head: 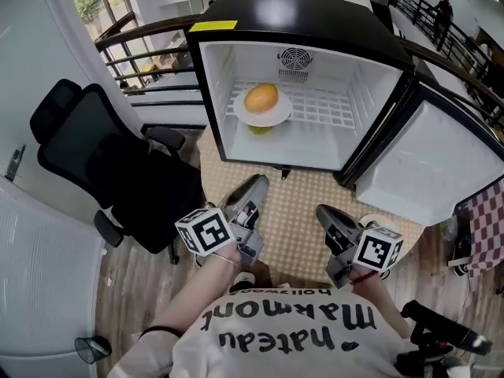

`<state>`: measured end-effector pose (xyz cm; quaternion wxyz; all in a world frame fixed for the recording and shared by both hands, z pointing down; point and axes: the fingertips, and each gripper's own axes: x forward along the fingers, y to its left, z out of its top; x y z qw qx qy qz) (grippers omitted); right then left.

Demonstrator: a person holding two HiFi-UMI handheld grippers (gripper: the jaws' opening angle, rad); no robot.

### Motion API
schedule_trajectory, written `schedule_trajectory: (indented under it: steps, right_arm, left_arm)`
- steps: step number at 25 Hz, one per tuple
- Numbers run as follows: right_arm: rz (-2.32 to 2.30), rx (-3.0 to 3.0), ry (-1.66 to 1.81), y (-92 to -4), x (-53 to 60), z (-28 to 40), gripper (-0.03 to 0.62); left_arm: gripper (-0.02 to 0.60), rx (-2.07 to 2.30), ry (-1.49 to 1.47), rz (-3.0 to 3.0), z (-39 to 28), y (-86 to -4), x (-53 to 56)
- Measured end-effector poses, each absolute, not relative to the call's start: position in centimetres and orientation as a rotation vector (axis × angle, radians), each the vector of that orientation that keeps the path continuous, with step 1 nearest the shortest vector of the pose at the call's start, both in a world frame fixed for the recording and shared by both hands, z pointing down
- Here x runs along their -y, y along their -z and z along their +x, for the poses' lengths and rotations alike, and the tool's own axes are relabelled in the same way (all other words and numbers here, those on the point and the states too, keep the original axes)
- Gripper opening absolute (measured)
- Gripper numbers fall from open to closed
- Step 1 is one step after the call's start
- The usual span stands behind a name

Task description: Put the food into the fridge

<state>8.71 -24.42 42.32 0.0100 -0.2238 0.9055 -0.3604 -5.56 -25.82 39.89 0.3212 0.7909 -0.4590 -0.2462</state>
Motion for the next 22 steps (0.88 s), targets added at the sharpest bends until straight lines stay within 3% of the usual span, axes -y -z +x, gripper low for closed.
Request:
schedule_trajectory:
  steps: [4, 14, 22]
  right_arm:
    - [-0.643, -2.862, 1.086, -42.4, 24.8, 8.1, 0.015]
    - [-0.659, -2.939, 0.774, -38.7, 20.7, 9.0, 0.015]
    - [-0.723, -2.955, 0.822, -39.9, 10.4, 9.6, 0.015]
  left_arm:
    - [0.003, 1.352, 0.493, 2.262, -5.3, -38.7, 22.2]
    - [0.003, 1.605, 0.050, 2.664, -3.4, -35.4, 13.9]
    - [0.003, 1.505, -0.089, 2.635, -2.7, -37.7, 4.6]
